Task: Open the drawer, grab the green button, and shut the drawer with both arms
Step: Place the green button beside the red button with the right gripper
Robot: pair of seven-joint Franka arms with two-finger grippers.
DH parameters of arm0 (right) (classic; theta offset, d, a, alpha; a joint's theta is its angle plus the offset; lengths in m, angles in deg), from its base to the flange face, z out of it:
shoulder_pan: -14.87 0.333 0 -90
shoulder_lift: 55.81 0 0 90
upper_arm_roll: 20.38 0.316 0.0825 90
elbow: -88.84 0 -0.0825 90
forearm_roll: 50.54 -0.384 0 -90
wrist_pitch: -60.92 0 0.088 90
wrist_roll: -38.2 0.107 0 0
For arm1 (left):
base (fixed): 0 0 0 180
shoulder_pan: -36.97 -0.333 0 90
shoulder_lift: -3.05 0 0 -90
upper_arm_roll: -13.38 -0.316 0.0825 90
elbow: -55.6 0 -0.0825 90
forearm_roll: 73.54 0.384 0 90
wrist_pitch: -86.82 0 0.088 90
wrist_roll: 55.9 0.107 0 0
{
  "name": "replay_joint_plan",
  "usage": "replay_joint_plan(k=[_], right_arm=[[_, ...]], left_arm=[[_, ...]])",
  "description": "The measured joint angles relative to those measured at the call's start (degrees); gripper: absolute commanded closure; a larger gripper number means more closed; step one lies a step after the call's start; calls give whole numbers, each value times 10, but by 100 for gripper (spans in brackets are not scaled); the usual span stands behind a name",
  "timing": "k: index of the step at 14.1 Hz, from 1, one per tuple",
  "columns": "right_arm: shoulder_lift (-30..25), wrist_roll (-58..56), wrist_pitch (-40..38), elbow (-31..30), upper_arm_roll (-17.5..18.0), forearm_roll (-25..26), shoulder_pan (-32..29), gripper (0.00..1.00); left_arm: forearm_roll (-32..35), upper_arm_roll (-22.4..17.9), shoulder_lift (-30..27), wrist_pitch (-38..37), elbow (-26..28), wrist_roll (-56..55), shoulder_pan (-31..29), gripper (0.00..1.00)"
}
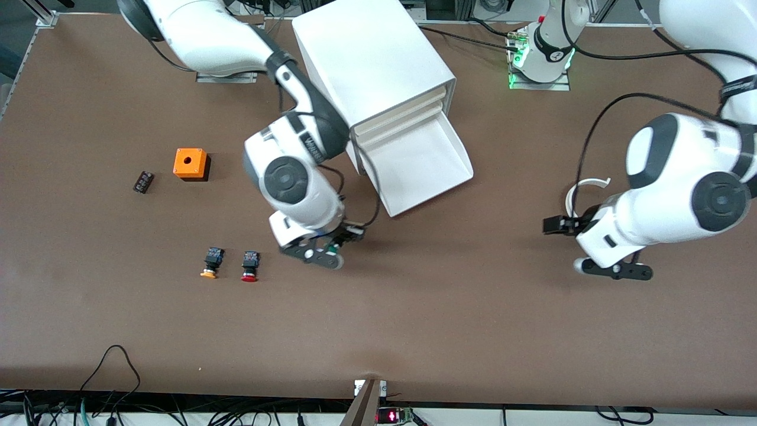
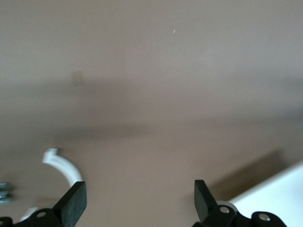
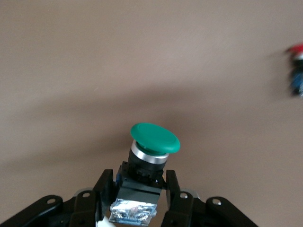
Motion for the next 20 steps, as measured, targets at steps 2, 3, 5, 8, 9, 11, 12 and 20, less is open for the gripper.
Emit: replay_joint_plan(k=[2,3,5,8,9,11,12,20], right_arm=[[-2,-93,-9,-4,0,-2,-41,100],[-1,-135,-11,-10,0,-4,-58,100],[0,-202,-7,-36,1,-6,-77,100],[4,-288,42,-87,1,-6,-86,100],[6,-310,64,-104,1,-6,-89,100],[10,-357,113,-141,0,-6,-94,100],[13,-382,132,-156,0,-6,-96,100],[27,-420,196,-201,0,-6,-113,85]], left_arm=[[-1,20,0,88,61,-82,6,0],[-1,33,-1,145,98,-123,8,0],[-1,52,-3,258,174,-212,21,0],[-1,55,-3,336,255,-325,57,0],[-1,55,-3,347,271,-347,64,0],[-1,55,-4,359,286,-380,76,0],[-1,56,-4,360,288,-393,83,0],[-1,57,-4,354,321,-423,124,0]])
